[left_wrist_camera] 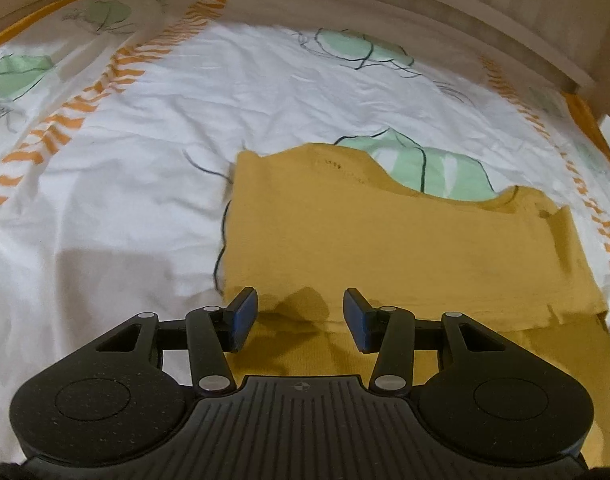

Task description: Fold small clothes

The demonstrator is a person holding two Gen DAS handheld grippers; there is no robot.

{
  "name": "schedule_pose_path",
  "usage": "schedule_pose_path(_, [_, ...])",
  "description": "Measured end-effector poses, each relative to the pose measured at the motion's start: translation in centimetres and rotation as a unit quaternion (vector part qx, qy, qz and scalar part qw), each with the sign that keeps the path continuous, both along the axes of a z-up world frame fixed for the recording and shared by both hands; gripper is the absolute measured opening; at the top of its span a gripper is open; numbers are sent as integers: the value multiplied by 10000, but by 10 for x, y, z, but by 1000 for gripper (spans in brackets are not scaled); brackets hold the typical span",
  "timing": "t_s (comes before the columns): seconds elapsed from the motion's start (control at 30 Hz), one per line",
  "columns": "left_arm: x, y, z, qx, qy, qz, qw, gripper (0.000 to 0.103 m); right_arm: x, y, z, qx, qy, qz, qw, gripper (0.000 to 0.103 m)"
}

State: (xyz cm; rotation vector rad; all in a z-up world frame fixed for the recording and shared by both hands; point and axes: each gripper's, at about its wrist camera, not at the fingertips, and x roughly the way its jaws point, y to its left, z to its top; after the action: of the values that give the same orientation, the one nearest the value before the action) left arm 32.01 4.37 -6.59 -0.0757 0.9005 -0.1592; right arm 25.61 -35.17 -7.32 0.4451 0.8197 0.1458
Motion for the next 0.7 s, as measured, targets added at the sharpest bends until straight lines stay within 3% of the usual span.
schedule_pose_path(0.17, [9,5,-10,73,59,140,9999,46,-1,8,-2,-57,-77,122,9999,103])
schedule_pose_path(0.3, [17,18,-21,396,316,396,9979,48,-1,16,-3,-162,-149,297,9993,103])
schedule_pose_path(0.4, [21,33,-26,105,464,503,9976,51,-3,24,-5,-310,-181,446,9984,103])
schedule_pose_path(0.7, [26,38,-25,10,638,513,9966,52,7,26,-3,-343,-426,653,9964,103])
